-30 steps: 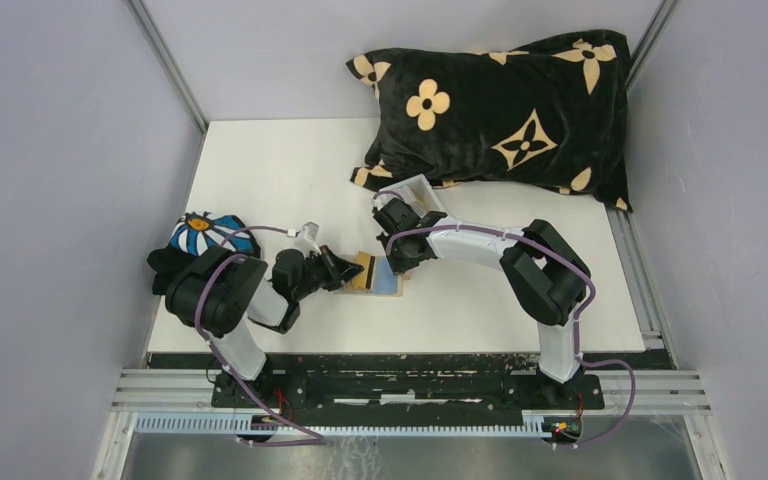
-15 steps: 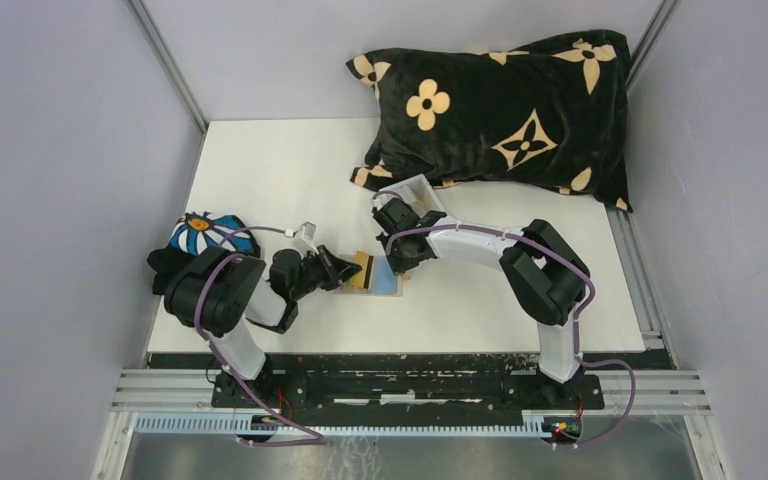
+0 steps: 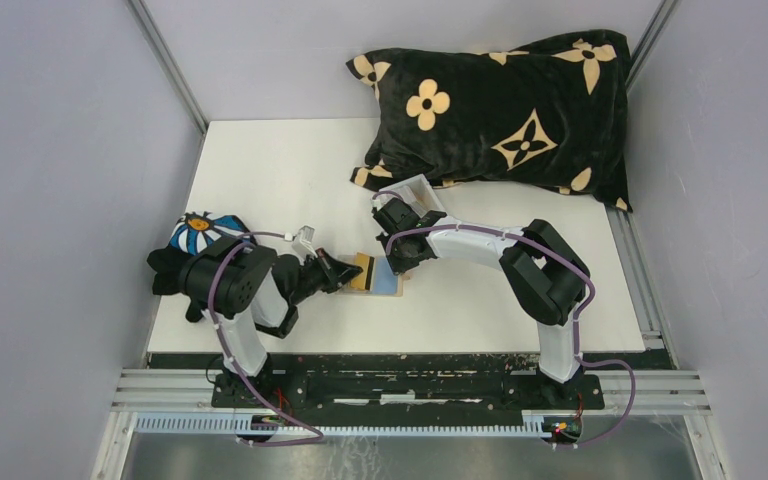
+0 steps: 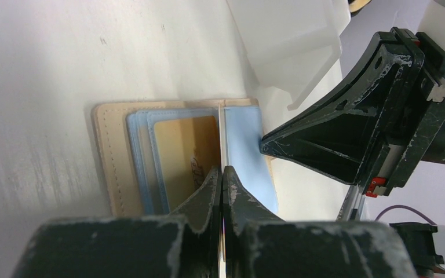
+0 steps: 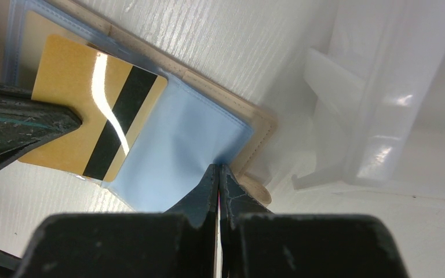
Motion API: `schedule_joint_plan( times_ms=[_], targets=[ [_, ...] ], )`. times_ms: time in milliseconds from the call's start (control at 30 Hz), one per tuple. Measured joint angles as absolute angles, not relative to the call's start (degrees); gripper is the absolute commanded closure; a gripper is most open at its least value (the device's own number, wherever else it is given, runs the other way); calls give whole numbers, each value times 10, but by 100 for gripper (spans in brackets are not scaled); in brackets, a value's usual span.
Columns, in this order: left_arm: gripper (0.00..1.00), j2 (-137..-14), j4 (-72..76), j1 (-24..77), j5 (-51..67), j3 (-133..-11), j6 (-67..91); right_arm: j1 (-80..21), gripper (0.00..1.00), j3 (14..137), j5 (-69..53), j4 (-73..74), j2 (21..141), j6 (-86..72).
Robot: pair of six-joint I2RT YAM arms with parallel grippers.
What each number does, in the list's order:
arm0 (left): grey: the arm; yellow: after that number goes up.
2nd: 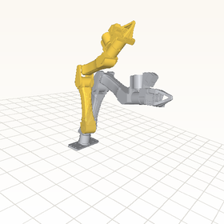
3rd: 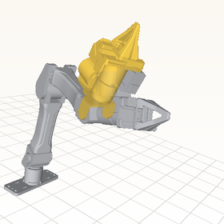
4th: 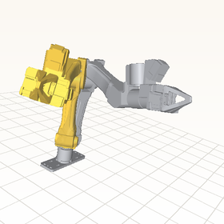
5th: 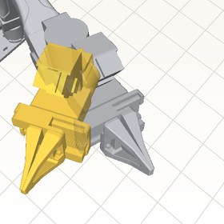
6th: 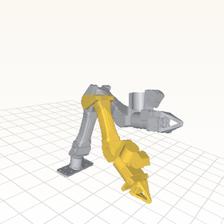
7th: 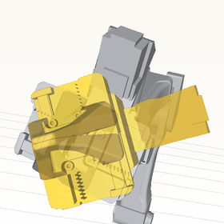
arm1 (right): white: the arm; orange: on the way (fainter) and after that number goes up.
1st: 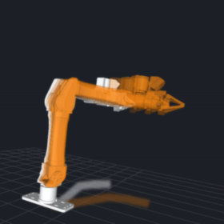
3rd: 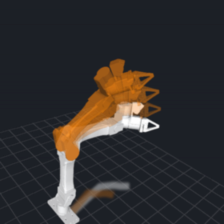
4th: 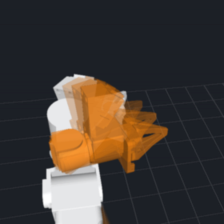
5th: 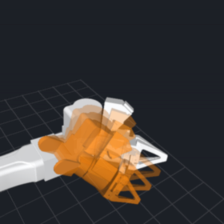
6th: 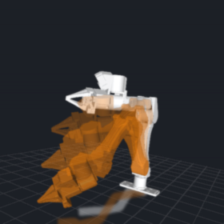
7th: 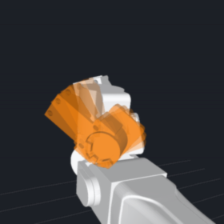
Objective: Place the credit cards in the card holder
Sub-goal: Insert the credit card into the card holder.
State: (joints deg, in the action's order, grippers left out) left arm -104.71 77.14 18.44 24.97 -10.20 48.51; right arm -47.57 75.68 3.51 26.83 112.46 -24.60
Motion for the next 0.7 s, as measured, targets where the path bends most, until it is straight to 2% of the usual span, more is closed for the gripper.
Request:
schedule_joint_plan(
  times_ms=[700],
  targets=[
    [97, -1080, 829, 219, 198, -88, 525, -476, 99, 757, 34, 268, 1125, -247]
  ],
)
